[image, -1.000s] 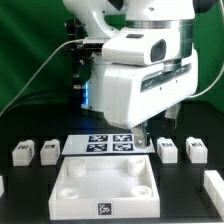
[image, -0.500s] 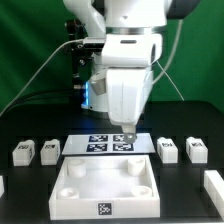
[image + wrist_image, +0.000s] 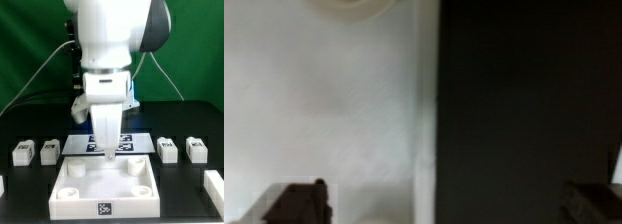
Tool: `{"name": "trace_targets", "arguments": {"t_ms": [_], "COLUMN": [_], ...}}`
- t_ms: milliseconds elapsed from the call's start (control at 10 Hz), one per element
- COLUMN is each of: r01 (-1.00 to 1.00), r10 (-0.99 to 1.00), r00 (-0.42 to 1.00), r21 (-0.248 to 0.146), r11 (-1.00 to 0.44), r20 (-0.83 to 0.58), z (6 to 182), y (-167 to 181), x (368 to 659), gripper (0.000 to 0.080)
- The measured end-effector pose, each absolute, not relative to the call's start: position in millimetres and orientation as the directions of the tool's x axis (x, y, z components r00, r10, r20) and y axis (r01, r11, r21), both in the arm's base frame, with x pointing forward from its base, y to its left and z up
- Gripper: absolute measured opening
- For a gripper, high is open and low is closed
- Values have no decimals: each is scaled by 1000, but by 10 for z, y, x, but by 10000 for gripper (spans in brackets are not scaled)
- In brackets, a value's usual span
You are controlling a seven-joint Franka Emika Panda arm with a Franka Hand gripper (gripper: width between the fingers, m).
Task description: Assemble one leg
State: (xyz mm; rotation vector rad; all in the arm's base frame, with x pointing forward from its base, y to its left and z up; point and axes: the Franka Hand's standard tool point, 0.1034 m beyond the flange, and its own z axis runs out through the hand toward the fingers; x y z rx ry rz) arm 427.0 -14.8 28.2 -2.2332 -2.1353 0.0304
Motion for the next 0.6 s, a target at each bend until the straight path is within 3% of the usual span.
{"name": "trace_targets", "arguments": {"t_ms": [200, 500, 600], "r01": [996, 997, 996], "r10": [997, 997, 997], "r00": [70, 68, 70], "r21": [-58, -48, -48], "r11": [-68, -67, -69], "r20": [30, 30, 30], "z": [103, 91, 90], "y": [-242, -211, -219], "x": [4246, 4317, 4316], "gripper": [650, 649, 533]}}
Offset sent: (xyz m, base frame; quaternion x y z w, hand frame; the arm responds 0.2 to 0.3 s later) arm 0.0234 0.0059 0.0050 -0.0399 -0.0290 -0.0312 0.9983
